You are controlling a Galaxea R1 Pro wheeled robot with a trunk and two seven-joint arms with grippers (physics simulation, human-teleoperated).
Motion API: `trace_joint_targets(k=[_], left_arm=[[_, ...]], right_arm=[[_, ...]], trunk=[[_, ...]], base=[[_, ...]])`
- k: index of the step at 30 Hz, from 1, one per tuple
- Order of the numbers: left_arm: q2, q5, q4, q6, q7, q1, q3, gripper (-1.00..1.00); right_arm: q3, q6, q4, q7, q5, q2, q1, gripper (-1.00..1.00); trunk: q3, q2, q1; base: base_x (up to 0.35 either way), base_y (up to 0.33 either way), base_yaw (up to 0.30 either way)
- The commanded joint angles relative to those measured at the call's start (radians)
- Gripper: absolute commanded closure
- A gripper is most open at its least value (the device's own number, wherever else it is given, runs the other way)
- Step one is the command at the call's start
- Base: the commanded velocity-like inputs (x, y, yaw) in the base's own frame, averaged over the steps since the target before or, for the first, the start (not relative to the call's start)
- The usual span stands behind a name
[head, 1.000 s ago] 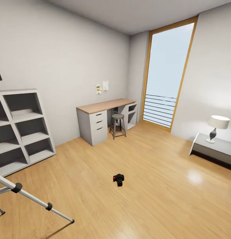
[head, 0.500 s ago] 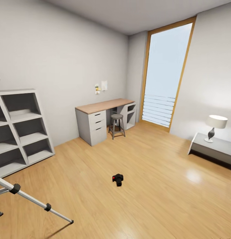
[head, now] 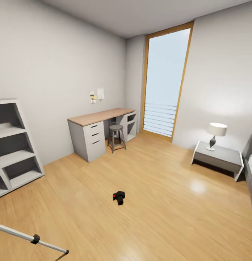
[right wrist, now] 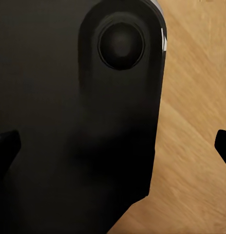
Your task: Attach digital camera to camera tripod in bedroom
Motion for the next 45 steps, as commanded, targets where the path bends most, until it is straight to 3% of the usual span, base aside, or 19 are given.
trace_joint_targets(k=[1, 19, 45], left_arm=[[0.0, 0.006, -0.001, 0.0, 0.0, 0.0, 0.004, -1.0], [0.0, 0.009, -0.001, 0.008, 0.005, 0.0, 0.001, -1.0], [0.0, 0.009, -0.001, 0.008, 0.008, 0.0, 0.001, -1.0]], right_arm=[[-0.001, -0.002, 0.0, 0.0, 0.005, 0.0, 0.0, -1.0], [0.0, -0.003, 0.0, 0.0, 0.007, -0.003, 0.0, -1.0], [0.001, -0.004, 0.0, 0.0, 0.007, -0.003, 0.0, -1.0]], trunk=[[-0.001, 0.0, 0.0], [-0.001, 0.0, 0.0], [-0.001, 0.0, 0.0]], base=[[0.271, 0.0, -0.1], [0.309, -0.012, -0.014], [0.316, -0.105, 0.0]])
